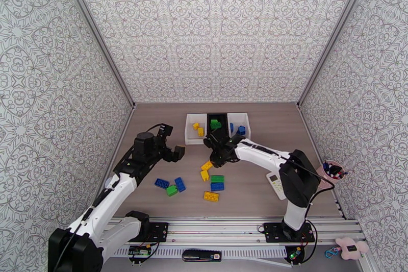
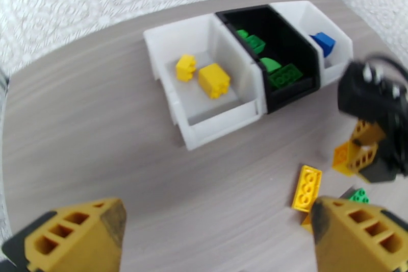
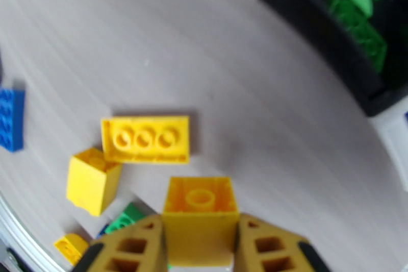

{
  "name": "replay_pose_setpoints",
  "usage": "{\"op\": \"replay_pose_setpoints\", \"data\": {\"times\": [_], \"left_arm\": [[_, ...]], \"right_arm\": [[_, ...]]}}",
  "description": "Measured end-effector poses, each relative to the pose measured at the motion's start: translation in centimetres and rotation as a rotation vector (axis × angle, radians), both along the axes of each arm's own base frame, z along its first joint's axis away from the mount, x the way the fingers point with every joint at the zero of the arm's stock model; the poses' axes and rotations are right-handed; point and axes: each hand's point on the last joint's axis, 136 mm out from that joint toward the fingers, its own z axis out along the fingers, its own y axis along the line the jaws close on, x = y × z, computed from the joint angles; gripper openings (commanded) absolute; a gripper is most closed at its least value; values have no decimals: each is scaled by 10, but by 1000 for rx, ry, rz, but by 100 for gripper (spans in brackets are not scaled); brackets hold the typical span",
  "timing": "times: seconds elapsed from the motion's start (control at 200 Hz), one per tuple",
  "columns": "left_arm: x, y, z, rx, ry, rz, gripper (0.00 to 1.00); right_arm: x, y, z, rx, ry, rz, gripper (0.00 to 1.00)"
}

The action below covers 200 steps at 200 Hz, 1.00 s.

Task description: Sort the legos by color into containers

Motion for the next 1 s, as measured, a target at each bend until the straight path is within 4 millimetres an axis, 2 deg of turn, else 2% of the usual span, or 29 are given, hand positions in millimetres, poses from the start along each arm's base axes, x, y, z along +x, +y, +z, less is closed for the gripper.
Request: {"op": "replay_pose_setpoints", "data": {"times": [0.225, 0.385, 0.48, 0.72, 1.0], "left_arm": [[-19, -25, 3, 49, -108, -162, 100], [-31, -39, -3, 66, -143, -248, 100], [-35, -45, -4, 71, -155, -285, 100], [-41, -52, -9, 81, -165, -325, 100], [-46, -55, -15, 101, -167, -349, 100]], "right_arm": [[30, 6, 27, 116, -69, -94, 31], [72, 23, 59, 209, -151, -135, 31], [96, 37, 72, 249, -193, -142, 31], [145, 71, 74, 307, -227, -141, 31], [199, 94, 54, 326, -229, -152, 31]]}}
